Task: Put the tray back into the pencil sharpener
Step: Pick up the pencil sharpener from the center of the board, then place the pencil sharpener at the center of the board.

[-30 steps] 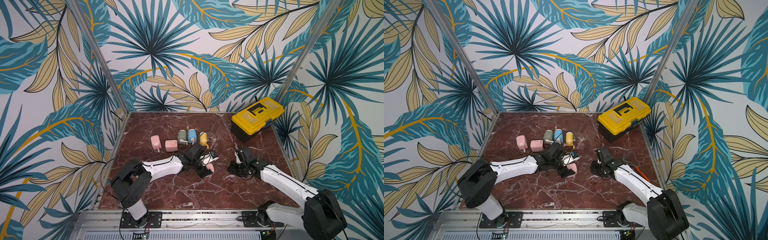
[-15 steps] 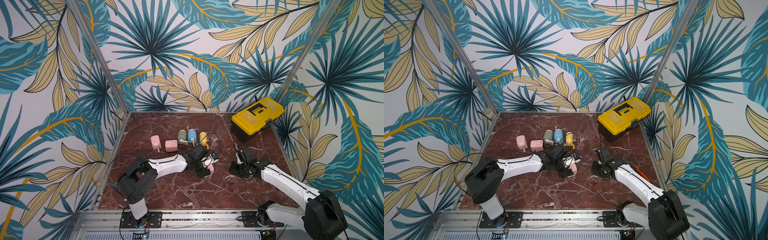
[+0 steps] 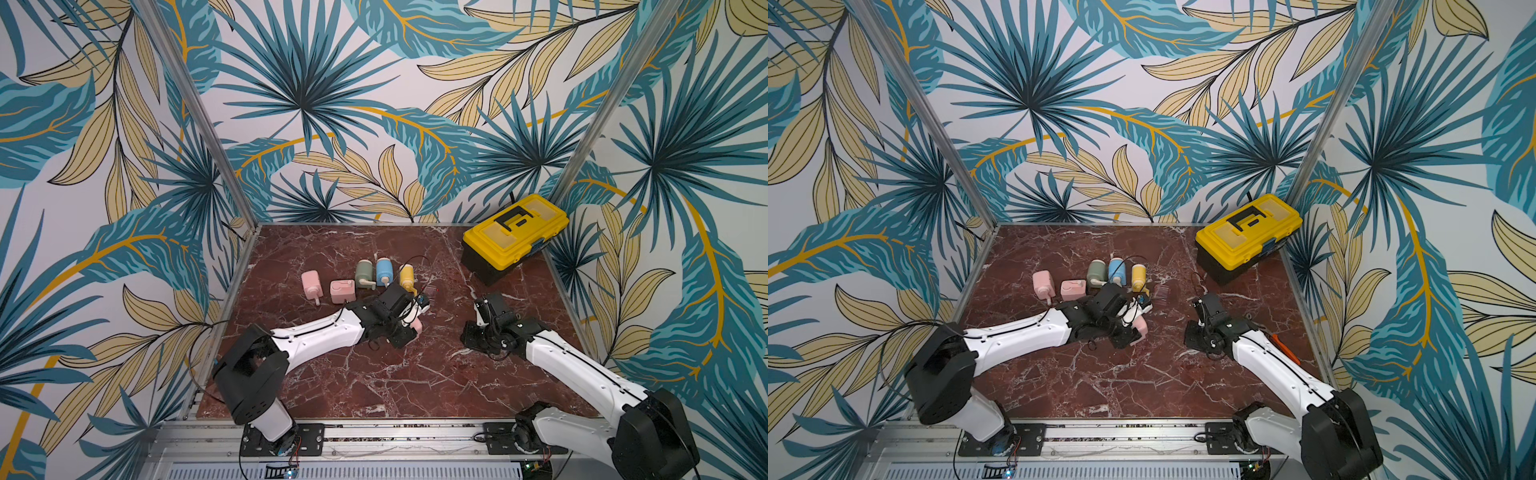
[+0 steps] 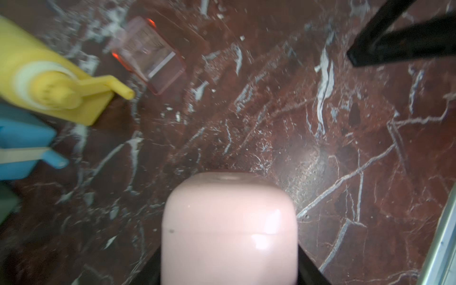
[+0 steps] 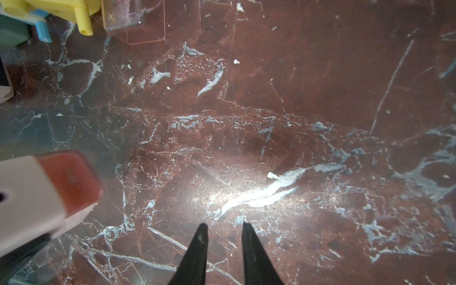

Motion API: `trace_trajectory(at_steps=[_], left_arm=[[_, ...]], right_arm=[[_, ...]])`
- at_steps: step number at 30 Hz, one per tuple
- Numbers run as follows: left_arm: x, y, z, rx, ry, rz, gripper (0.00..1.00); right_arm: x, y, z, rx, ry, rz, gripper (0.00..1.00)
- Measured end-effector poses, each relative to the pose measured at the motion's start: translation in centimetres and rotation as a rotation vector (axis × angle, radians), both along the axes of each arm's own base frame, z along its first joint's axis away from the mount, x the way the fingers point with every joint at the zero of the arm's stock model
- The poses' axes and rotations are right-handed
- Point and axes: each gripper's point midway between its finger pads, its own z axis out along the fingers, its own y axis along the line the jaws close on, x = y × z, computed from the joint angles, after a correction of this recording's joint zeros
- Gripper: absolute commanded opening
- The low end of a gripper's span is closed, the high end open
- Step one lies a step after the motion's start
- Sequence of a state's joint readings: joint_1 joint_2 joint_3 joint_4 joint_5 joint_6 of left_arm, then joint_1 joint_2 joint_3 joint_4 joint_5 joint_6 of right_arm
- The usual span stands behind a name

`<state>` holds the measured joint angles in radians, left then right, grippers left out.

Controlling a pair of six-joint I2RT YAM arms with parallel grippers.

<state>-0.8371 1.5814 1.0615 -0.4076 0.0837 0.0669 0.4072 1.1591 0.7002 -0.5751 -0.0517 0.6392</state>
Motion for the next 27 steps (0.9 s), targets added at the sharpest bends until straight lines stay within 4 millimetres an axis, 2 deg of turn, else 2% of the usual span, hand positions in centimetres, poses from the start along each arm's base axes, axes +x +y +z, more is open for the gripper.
trace_trajectory(at_steps=[6, 10, 15, 21, 27], left_arm=[[2.0, 2.7, 6.6, -0.127, -0.104, 0.264, 0.00], [4.1, 6.4, 9.4, -0.200, -0.140, 0.498, 0.00], [6.5, 12.0, 11.0, -0.197, -0.169, 0.734, 0.00], [9.1, 16.4, 13.2, -0.176, -0.194, 0.880, 0.00], [10.3, 21.3, 12.6, -0.133, -0.181, 0.993, 0.00]], right_arm=[[0.9, 0.2, 1.2, 0.006, -0.032, -0.003, 0.27], [1.4, 0.4, 1.7, 0.009, -0.046, -0.005, 0.27], [1.6, 0.5, 1.7, 0.005, -0.041, -0.001, 0.27], [1.9, 0.6, 1.7, -0.002, -0.036, 0.006, 0.27], [2.6, 0.8, 2.5, -0.002, -0.059, 0.015, 0.27]])
